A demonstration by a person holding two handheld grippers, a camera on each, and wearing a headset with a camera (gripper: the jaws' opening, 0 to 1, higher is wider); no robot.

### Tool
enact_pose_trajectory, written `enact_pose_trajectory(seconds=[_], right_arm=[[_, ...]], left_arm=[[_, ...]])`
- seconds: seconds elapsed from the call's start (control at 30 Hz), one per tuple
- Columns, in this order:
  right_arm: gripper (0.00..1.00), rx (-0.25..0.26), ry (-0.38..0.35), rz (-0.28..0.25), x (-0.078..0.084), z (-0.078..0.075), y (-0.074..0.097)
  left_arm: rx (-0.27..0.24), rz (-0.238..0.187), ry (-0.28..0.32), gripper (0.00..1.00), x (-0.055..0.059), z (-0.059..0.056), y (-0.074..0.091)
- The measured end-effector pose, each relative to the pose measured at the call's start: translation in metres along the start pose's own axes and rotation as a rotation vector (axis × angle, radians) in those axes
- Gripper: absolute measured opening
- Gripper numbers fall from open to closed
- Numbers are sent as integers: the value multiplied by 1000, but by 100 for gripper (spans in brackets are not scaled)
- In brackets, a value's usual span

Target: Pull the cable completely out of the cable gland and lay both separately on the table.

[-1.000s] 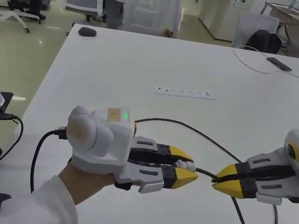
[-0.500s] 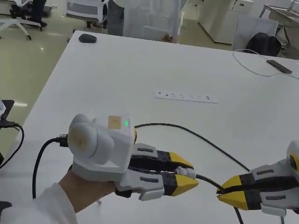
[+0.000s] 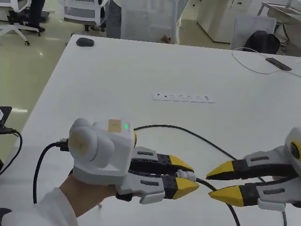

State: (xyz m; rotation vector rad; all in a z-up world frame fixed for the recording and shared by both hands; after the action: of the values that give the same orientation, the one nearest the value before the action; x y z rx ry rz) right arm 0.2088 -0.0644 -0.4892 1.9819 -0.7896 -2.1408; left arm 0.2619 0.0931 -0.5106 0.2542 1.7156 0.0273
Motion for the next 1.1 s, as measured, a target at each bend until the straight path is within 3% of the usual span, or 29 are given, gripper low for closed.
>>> enact_pose_trajectory(seconds=[0.17, 0.27, 0.5, 0.73, 1.1], right_arm=[[19, -13, 24, -18, -4, 1, -6], [17, -12, 35, -3, -1, 0, -8], [5, 5, 46, 20, 9, -5, -6], [5, -1, 20, -1, 13, -9, -5], [4, 26, -37, 54, 35, -16, 9]], left_arm=[[8, 11, -4, 16, -1, 0, -3], [9, 15, -7, 16, -2, -1, -4], [17, 24, -10, 16, -2, -4, -8], [5, 47, -32, 16, -3, -2, -7], [-25, 50, -23, 16, 0, 5, 2]])
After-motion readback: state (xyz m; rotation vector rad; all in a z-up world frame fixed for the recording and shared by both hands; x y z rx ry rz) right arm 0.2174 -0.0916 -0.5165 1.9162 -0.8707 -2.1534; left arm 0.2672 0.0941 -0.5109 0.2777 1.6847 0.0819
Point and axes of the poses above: the centre of the closed fingertips' face, and the gripper's own axes: y roughly backward along the fingers, z roughly to its left, x roughly out of its underside, the point moved 9 cm from there along y, roughly backward along the fingers, and after that the axes turned 1 degree about x, right-handed, at the moved point
